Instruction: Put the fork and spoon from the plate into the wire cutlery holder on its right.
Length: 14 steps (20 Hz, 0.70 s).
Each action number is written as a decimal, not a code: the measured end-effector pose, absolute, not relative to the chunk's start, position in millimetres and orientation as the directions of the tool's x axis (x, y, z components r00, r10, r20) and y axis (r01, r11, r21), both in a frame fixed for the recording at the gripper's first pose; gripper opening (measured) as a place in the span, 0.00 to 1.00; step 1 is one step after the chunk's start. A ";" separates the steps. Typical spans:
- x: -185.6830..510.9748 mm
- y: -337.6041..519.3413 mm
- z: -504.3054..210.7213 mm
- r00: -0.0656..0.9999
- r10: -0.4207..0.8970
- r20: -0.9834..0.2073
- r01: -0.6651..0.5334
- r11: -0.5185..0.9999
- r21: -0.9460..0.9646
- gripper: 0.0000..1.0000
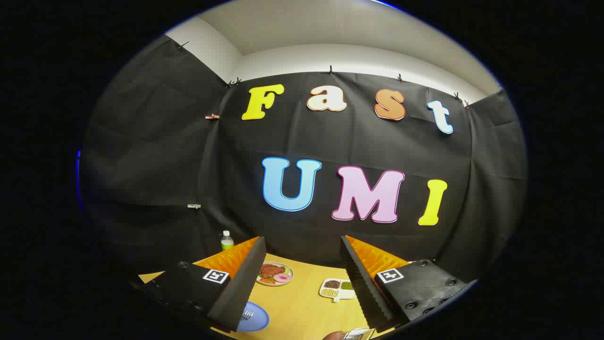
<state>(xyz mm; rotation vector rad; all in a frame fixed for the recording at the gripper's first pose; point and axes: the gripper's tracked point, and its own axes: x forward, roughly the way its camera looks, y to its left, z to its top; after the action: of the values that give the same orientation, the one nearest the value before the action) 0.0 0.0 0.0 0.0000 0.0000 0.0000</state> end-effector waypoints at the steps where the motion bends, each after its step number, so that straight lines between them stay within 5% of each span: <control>1: -0.6 0.0 -0.8 1.000 0.000 -0.004 0.000 1.000 0.002 0.97; 14: 1.9 -1.8 -12.1 0.999 -0.029 -0.038 0.030 0.999 0.019 0.97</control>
<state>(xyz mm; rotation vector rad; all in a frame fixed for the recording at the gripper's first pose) 1.9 -1.8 -12.1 0.0198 0.0378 -0.0296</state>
